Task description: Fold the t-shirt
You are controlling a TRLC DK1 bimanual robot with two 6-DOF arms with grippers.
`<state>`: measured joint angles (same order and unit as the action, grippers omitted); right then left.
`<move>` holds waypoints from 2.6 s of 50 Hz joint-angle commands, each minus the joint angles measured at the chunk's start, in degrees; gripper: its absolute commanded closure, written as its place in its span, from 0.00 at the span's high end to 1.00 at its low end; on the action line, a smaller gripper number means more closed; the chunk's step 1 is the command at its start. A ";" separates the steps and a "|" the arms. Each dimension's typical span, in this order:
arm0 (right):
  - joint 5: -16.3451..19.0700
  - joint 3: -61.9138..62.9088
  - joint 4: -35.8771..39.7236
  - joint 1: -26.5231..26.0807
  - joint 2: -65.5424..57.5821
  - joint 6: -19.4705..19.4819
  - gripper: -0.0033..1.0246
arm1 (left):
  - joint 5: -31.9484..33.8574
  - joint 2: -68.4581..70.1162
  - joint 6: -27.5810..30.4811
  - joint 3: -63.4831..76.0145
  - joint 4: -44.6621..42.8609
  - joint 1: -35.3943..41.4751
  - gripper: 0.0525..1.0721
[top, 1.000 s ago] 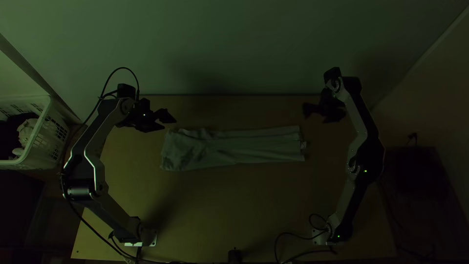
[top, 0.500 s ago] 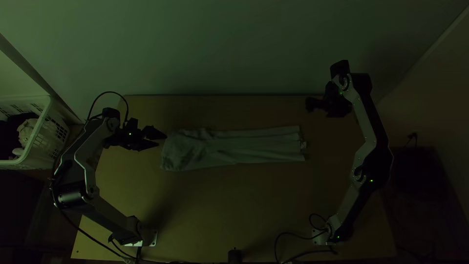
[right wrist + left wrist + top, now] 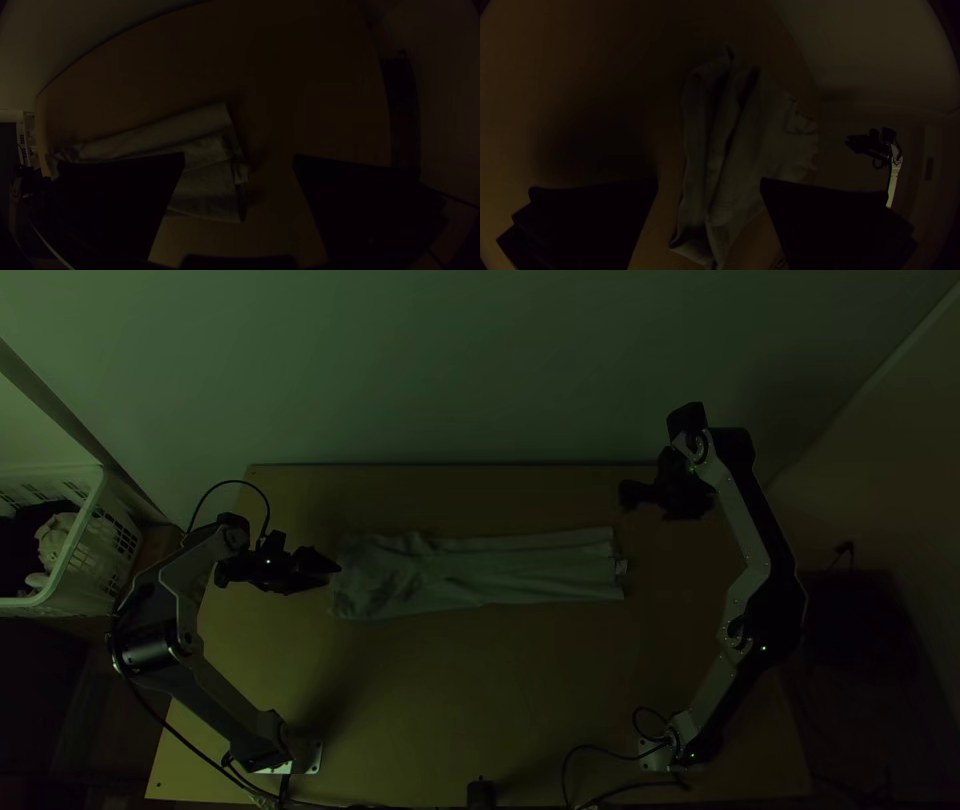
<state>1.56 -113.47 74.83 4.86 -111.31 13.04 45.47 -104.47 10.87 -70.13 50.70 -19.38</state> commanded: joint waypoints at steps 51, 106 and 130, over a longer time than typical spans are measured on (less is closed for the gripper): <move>0.20 11.25 -6.01 0.41 5.66 -0.91 0.96 | -21.30 -2.32 -22.21 1.49 -14.49 28.08 0.25; 0.90 19.43 -11.90 1.11 10.67 -1.44 0.96 | -31.41 3.13 -2.88 -28.13 17.59 -4.44 0.03; 0.99 24.17 -12.51 -1.00 14.63 -1.88 0.96 | -36.33 5.15 -15.27 -35.25 26.38 24.65 0.03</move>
<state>2.26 -91.74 62.83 4.43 -99.09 11.70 9.93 -99.70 -1.28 -103.79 75.59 1.61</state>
